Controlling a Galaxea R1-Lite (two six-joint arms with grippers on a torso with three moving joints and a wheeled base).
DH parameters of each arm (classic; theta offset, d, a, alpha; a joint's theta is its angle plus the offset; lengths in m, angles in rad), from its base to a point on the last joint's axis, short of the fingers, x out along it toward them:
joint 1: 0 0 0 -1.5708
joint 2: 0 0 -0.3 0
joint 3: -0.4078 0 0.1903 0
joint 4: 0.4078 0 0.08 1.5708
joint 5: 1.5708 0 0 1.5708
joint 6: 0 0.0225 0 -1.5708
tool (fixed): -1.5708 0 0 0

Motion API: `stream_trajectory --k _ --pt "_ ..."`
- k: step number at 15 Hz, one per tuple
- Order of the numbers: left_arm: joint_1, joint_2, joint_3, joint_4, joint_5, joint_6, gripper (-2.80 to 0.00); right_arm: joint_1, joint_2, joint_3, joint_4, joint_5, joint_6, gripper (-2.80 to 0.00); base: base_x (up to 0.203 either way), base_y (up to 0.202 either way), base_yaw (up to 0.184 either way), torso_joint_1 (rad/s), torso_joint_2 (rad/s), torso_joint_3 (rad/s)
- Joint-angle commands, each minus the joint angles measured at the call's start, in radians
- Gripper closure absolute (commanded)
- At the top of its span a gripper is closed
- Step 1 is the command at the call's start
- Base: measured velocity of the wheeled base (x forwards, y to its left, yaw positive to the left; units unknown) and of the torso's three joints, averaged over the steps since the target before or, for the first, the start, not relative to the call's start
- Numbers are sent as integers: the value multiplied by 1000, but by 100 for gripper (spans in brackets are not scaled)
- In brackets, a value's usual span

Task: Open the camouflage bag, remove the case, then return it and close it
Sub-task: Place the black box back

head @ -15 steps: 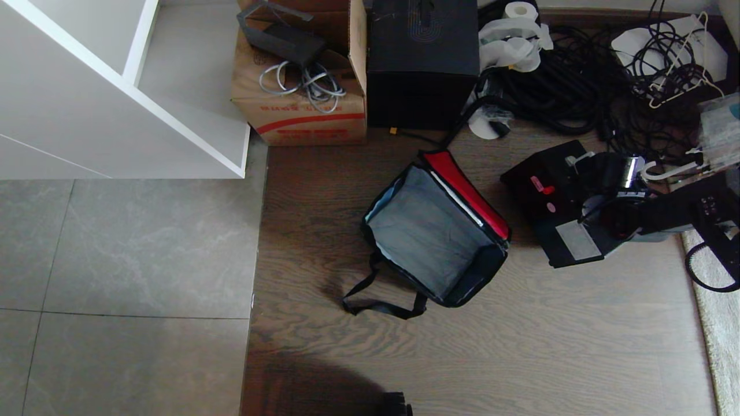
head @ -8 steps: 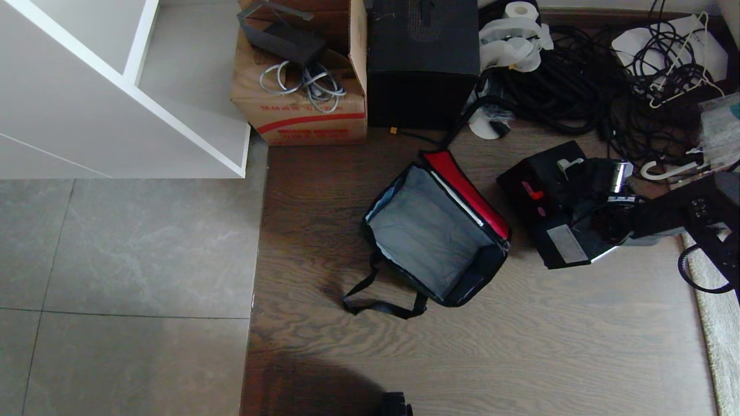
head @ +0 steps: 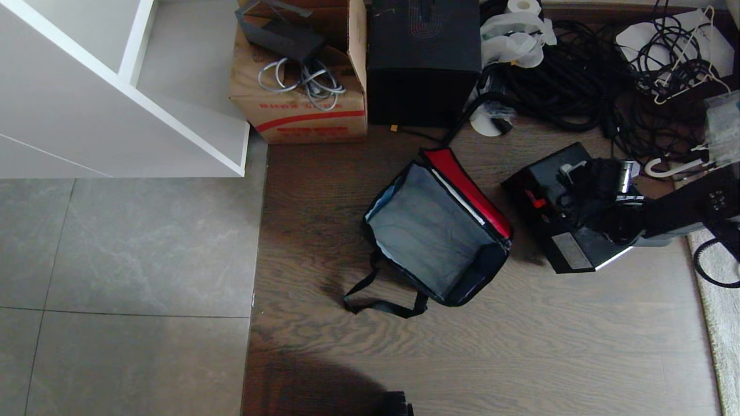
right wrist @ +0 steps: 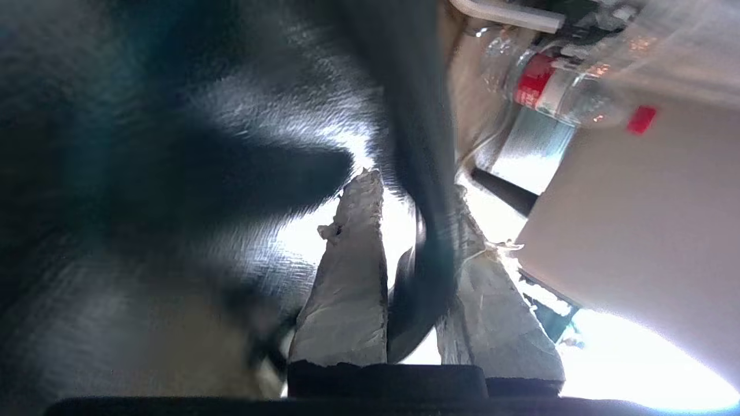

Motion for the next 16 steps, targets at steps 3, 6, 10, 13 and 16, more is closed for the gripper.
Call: stream_trajectory --k 3,6,10,13,16 --pt "0 0 0 0 0 -1 0 -3 -200 114 -23 -5 -11 0 0 0 0 0 0 0" --pt "0 1 0 0 0 -1 0 -1 -321 186 -19 11 -19 0 0 0 0 0 0 0" --pt "0 1 -1 0 0 -1 0 4 -471 255 -14 38 -113 0 0 0 0 0 0 0" --pt "0 0 0 0 0 -1 0 44 -533 292 -14 64 -135 0 0 0 0 0 0 0" --pt "0 0 0 0 0 -1 0 97 -575 307 -12 64 -140 0 0 0 0 0 0 0"
